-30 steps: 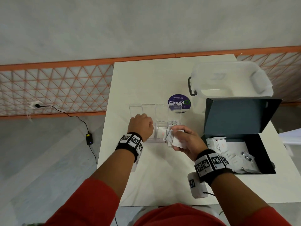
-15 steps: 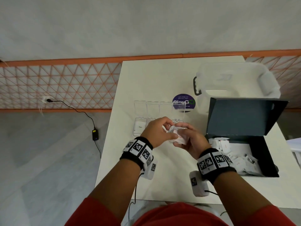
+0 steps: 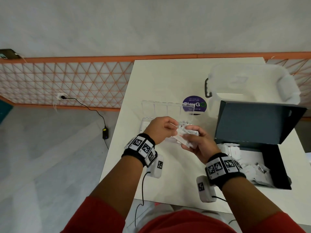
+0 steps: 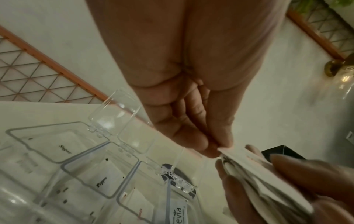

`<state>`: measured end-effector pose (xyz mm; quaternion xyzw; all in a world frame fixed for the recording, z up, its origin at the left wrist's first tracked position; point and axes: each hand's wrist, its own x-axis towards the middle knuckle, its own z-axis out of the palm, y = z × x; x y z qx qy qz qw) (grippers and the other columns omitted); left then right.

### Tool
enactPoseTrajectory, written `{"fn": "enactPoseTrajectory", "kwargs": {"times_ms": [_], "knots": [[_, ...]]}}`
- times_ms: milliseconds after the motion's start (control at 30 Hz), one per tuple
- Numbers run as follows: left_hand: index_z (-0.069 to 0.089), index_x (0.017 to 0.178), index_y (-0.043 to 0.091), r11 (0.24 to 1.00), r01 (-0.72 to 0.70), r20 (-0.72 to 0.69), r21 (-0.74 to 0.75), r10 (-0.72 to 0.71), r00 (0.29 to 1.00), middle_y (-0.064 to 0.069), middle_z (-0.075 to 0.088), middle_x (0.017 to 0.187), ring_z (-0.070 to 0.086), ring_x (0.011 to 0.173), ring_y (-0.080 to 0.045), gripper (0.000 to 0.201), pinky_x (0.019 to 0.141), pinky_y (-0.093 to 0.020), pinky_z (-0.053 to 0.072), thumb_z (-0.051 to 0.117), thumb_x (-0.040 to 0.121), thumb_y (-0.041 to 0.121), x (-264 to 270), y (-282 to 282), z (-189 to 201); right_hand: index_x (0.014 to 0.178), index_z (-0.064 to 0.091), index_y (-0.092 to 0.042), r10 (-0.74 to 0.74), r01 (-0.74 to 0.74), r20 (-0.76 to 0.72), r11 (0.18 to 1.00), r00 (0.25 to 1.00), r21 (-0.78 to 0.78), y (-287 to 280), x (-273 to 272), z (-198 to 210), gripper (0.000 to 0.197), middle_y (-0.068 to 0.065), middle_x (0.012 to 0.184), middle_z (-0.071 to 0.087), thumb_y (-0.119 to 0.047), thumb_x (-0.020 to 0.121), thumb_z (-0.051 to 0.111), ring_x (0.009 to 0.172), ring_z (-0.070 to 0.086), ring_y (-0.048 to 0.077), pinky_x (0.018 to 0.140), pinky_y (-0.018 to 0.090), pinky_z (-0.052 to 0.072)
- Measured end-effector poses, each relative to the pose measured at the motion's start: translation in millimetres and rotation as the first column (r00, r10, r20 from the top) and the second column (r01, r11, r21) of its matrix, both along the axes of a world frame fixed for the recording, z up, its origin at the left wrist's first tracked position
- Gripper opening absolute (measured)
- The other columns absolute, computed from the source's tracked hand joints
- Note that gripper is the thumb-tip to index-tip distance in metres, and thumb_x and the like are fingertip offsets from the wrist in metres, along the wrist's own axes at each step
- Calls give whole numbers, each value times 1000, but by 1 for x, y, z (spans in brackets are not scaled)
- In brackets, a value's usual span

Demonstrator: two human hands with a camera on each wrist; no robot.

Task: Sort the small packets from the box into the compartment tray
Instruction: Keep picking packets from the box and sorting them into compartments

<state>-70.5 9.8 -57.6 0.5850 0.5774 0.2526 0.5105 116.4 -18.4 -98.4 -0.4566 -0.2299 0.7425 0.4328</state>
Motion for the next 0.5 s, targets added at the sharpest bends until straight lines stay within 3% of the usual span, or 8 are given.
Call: {"fn": "enactPoseTrajectory", "kwargs": {"times_ms": [100,167,233,300,433,500], "knots": [[66,84,26,1000,-14,-19,17,14,1000,2,69,82,64,61,-9,24,67,-30,58,66,82,2,2,7,5,81,75,-22,-13,13,13,1000,1000,5,-1,6,-1,31,2,92,77,9,81,68,79,75,25,57,32,59],[64,85,22,999,-45,-10,23,45,999,-2,64,89,66,67,-9,24,62,-24,57,59,84,-2,5,13,8,79,76,-23,-28,27,18,1000,999,10,0,11,0,33,3,92,77,9,82,68,76,74,24,56,30,59],[63,88,21,996,-77,-14,39,78,997,-3,63,93,67,78,-15,23,64,-27,58,57,85,-2,6,21,10,77,77,-24,-40,40,18,999,999,14,2,18,1,34,3,91,77,8,82,67,74,74,21,55,29,58],[62,92,23,992,-83,-94,101,92,991,1,65,94,66,83,-16,21,70,-28,57,58,86,4,4,30,11,77,77,-26,-62,62,17,998,998,19,4,26,2,34,1,89,77,7,82,68,73,74,18,55,28,58],[62,91,27,985,7,-303,174,47,952,11,64,86,61,81,-2,19,62,-7,45,59,86,9,1,48,7,76,77,-28,-105,105,19,994,994,31,6,40,2,34,0,89,77,5,82,68,74,74,18,55,28,58],[65,90,22,985,91,-432,148,-19,901,6,64,86,63,82,-11,21,65,-13,48,54,88,4,2,55,0,76,77,-27,-119,118,32,993,992,29,5,44,1,35,0,87,77,5,83,67,73,74,17,54,27,57]]}}
